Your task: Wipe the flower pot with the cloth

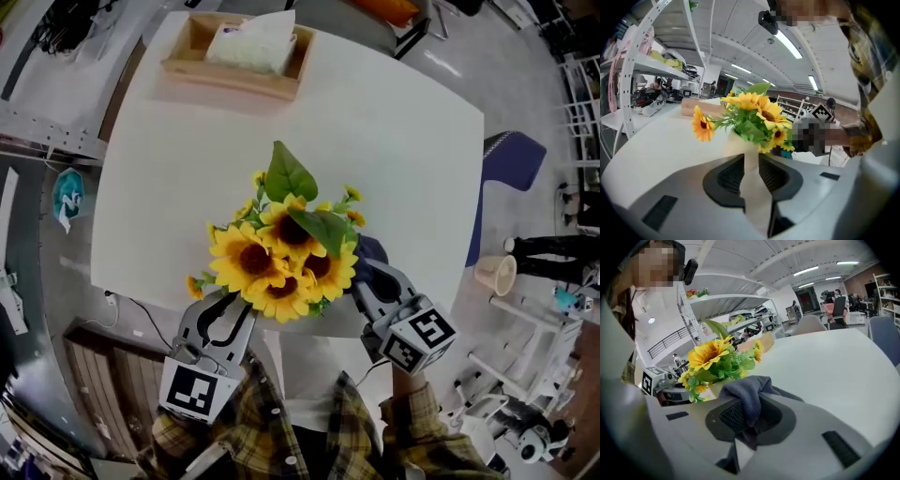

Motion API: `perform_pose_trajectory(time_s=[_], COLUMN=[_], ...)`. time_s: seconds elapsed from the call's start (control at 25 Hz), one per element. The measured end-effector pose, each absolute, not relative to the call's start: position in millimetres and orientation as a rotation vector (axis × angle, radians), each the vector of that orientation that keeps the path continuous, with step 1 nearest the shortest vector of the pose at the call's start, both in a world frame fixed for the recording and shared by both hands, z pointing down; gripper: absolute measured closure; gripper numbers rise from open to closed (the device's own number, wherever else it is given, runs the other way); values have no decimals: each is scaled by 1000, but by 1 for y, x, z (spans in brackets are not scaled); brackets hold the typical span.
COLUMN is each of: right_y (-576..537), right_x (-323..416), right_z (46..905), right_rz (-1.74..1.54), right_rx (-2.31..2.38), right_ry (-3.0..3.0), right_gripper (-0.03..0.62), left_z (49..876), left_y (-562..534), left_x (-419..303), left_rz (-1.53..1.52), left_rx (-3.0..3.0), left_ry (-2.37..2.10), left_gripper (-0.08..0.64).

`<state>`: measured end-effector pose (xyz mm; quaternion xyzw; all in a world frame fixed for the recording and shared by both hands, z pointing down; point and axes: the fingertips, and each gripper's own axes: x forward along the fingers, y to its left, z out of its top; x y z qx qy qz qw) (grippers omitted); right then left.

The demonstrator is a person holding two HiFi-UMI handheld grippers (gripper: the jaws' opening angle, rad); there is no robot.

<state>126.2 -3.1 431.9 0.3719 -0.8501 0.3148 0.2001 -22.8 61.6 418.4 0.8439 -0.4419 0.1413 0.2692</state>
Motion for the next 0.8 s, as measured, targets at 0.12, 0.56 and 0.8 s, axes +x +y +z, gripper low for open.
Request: perform_pose_trajectory(time_s=[0.12, 0.56, 0.8], right_y=[-3, -1, 0], right_x=[114, 95, 90], right_z=[439, 450, 450], right_rz=[961, 1115, 1132], right_rx=[1000, 872, 798], right_ry=[-2363, -2399, -2423], right_gripper=[565, 566, 565], left_z=[423, 430, 430], left_y=[51, 22, 9], left_x=[-23, -3, 5], left_rz=[352, 377, 430], left_rx=[2303, 2540, 2632], left_ry=[-1174, -978, -969], left_gripper=[435, 136, 126])
